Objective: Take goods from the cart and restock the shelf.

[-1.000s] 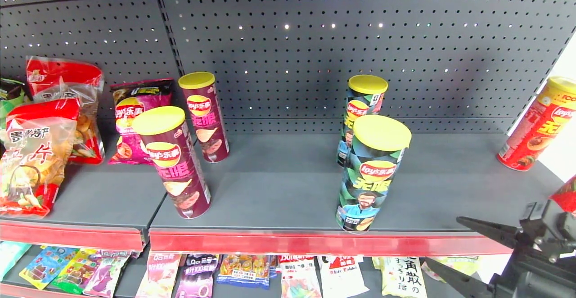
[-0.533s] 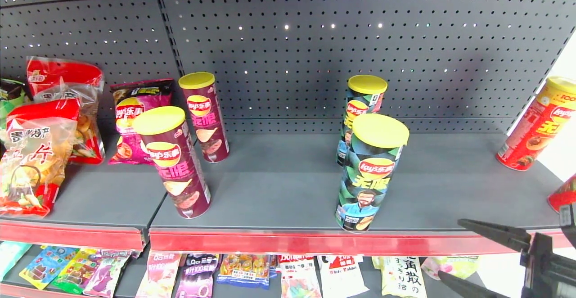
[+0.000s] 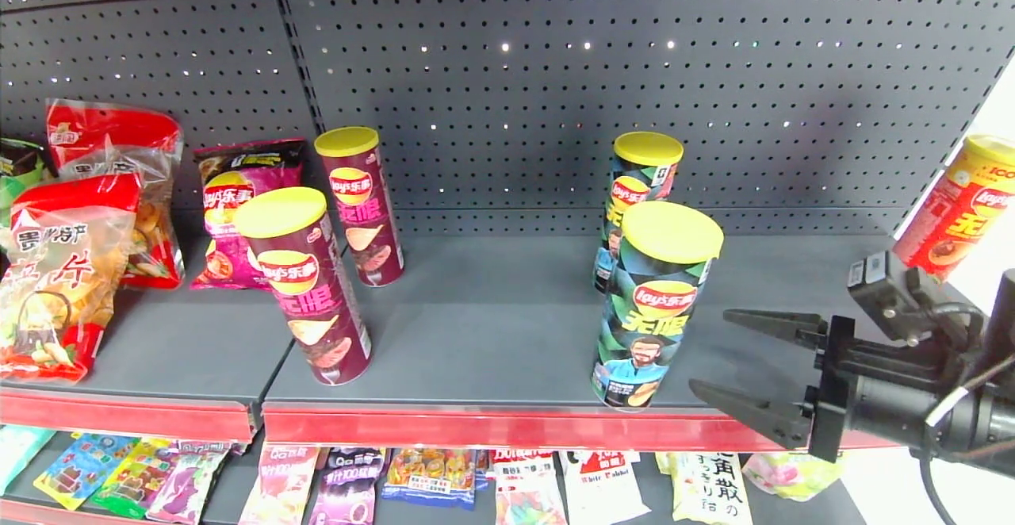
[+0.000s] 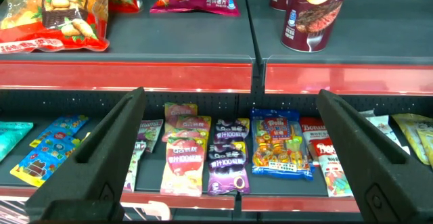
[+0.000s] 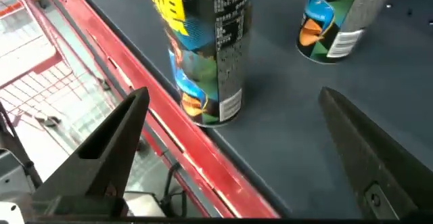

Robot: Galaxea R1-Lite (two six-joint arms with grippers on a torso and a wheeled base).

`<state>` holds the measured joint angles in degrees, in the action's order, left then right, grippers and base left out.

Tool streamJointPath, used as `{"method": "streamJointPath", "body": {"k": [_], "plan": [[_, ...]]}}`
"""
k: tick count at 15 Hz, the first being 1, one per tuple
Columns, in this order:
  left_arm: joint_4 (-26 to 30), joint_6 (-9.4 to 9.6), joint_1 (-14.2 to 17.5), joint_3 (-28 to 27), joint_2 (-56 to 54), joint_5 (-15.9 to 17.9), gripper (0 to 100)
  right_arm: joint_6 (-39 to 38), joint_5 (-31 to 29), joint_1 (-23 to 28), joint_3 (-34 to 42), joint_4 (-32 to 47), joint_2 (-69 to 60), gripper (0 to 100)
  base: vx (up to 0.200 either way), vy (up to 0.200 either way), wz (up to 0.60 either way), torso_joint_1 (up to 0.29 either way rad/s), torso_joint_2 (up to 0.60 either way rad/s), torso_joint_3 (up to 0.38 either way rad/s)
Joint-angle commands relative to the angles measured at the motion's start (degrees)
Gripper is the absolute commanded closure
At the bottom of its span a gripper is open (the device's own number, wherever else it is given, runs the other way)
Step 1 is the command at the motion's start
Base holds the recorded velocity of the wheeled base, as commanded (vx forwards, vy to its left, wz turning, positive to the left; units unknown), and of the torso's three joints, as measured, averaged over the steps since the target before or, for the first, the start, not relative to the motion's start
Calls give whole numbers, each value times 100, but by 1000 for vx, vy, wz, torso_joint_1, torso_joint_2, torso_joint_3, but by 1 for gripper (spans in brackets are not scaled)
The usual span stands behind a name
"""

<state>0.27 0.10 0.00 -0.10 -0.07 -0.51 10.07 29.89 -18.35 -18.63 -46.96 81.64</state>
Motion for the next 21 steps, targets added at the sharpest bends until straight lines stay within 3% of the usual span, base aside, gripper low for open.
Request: {"method": "streamJointPath", "body": {"k": [1, 6, 10, 14, 21], "plan": [[0, -1, 0, 1, 7, -2, 0, 39, 245, -2, -97, -112, 449, 0, 0, 0, 0, 0, 0, 0], [0, -1, 0, 1, 7, -2, 0, 241, 386, -2, -176, -305, 748, 0, 0, 0, 0, 0, 0, 0], [0, -1, 0, 1, 7, -2, 0, 259, 483, -20, -730, -305, 1161, 0, 0, 0, 0, 0, 0, 0], [0, -1, 0, 1, 7, -2, 0, 628, 1230, -37, -783, -296, 1372, 0, 0, 0, 0, 0, 0, 0], [0, -1, 0, 1, 7, -2, 0, 716, 1256, -257, -1319, -296, 1855, 0, 0, 0, 0, 0, 0, 0]]}}
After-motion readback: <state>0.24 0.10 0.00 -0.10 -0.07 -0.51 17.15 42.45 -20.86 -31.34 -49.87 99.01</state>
